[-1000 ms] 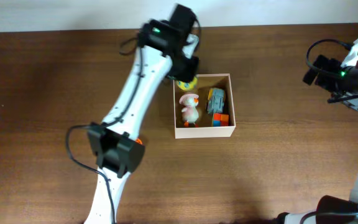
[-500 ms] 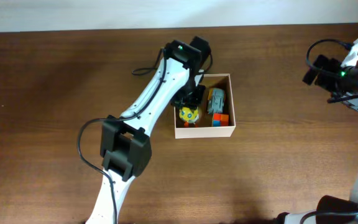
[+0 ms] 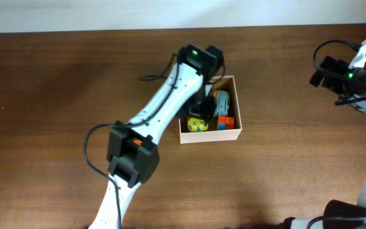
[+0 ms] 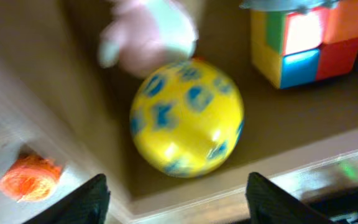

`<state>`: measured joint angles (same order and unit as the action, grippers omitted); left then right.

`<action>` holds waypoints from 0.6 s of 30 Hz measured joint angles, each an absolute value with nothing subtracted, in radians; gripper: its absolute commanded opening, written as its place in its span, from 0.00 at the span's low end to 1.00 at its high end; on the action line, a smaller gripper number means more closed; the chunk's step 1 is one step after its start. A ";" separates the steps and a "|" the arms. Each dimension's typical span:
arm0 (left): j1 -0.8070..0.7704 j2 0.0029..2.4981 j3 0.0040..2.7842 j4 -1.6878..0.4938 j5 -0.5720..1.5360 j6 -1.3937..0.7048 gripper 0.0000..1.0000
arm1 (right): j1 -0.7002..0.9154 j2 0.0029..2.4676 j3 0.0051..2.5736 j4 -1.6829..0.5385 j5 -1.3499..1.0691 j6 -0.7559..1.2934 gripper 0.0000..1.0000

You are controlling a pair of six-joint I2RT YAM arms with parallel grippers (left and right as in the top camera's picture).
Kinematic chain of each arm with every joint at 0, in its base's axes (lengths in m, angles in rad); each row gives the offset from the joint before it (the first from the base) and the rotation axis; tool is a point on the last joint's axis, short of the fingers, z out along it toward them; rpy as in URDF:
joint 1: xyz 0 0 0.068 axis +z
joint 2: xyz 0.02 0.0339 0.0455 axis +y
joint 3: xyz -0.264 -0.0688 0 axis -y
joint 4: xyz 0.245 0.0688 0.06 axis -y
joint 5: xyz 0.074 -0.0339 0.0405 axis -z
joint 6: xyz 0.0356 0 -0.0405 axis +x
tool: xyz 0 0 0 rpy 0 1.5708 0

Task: Pack container
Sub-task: 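Carry the yellow ball into the box and release it, then move the left gripper to the orange round toy and grasp it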

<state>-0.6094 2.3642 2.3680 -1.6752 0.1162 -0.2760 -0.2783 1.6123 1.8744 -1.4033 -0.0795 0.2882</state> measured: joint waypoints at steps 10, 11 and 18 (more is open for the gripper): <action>-0.404 2.260 2.474 -1.684 0.115 -0.273 0.77 | -0.278 1.612 1.874 -1.403 -0.080 0.289 0.99; -0.386 2.234 2.474 -1.684 0.115 -0.270 0.74 | -0.278 1.612 1.874 -1.403 -0.080 0.289 0.99; -0.293 2.062 2.485 -1.685 0.096 -0.228 0.77 | -0.278 1.612 1.874 -1.403 -0.080 0.289 0.99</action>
